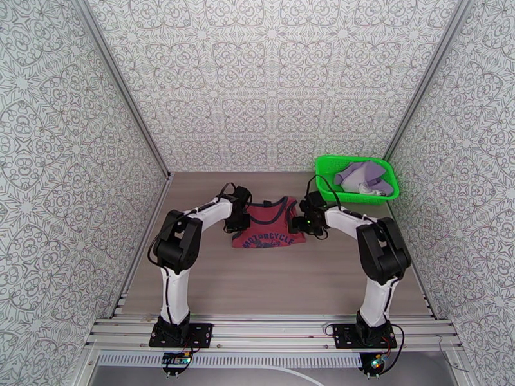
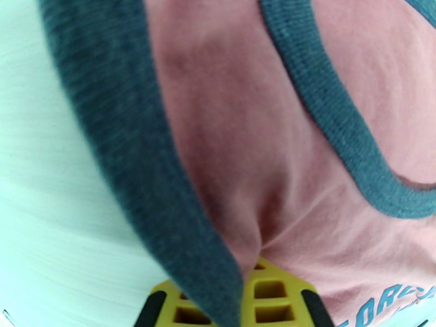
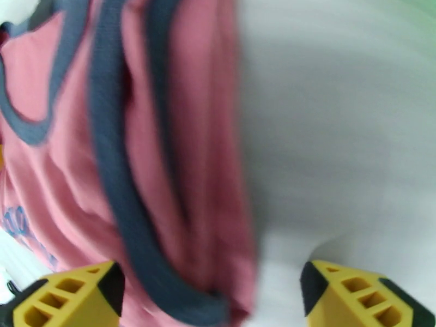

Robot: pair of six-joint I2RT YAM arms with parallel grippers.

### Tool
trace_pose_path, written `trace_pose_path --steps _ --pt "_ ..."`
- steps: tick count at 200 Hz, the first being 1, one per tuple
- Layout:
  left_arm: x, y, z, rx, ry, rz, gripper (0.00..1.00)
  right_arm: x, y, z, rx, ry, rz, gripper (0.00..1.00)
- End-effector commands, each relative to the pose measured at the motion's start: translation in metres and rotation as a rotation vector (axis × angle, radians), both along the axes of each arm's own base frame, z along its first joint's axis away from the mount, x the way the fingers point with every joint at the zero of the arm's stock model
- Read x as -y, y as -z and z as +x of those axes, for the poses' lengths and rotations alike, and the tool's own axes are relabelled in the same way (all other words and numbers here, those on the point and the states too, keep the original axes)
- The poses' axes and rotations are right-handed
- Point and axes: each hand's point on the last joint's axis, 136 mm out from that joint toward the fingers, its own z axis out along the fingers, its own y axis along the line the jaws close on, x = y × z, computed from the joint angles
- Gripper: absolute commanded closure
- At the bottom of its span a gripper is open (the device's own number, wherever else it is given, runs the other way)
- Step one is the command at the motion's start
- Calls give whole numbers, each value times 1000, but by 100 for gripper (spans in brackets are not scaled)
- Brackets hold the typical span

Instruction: Fold and stack the mixed laundry pile

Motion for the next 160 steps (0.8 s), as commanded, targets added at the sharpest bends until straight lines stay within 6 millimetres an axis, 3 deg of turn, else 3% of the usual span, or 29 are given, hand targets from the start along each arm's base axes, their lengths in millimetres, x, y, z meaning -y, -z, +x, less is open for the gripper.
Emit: trace_pose_path --steps 1,4,22,43,52,103,105,115,160 --pt "-18 34 -8 -76 -1 83 100 -23 19 -1 -63 -4 52 53" --pt "-18 35 -7 -75 0 82 100 -22 22 0 -69 4 45 64" --pt "-15 34 3 -63 3 65 100 -17 31 5 -77 32 8 100" --pt "-9 27 24 -31 3 33 100 -10 32 20 -55 50 -54 100" --pt "-9 35 34 -40 1 32 100 -6 31 29 -38 61 -88 100" --pt "-11 37 113 35 -16 -26 100 6 18 105 70 146 -132 100" --pt "-9 29 122 59 -17 -40 100 7 19 107 68 149 -134 100" --pt "-10 29 138 77 -23 -61 100 7 17 122 80 157 -132 100" --pt "-9 28 186 158 -31 -144 100 6 22 171 85 160 -146 100"
